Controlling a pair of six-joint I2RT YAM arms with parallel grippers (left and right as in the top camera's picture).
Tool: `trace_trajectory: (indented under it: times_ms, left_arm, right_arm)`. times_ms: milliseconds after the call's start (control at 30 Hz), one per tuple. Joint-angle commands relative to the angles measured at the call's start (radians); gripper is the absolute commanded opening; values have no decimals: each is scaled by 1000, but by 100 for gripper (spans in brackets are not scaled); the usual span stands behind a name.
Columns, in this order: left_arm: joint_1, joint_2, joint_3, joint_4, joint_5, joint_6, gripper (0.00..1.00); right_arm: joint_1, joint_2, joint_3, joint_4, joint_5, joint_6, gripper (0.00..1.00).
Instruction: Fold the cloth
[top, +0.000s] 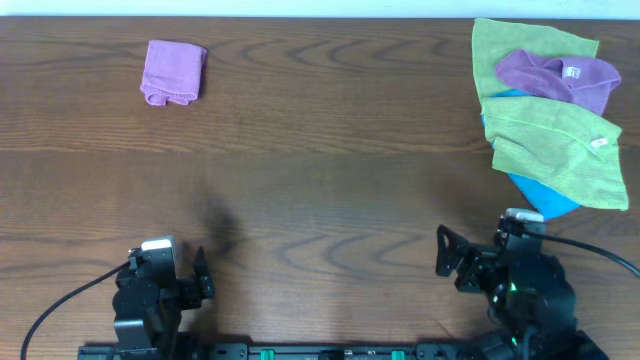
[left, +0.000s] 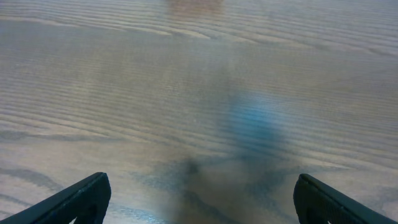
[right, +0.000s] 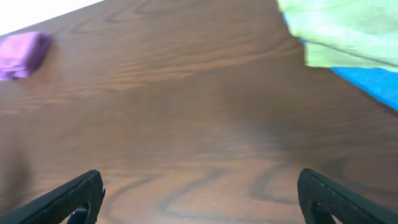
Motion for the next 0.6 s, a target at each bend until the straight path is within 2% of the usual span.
trace_trajectory:
  times_ms: [0, 300, 567]
  left_arm:
    - [-6, -10, -7, -4, -16, 6, 95]
    - [-6, -10, -7, -4, -16, 6, 95]
    - [-6, -10, -7, -4, -16, 6, 95]
  right_arm:
    - [-65, -51, -91, 37, -24, -127, 99]
    - [-264, -255, -279, 61, -113, -323, 99]
    - [-293, -317, -343, 47, -132, -376, 99]
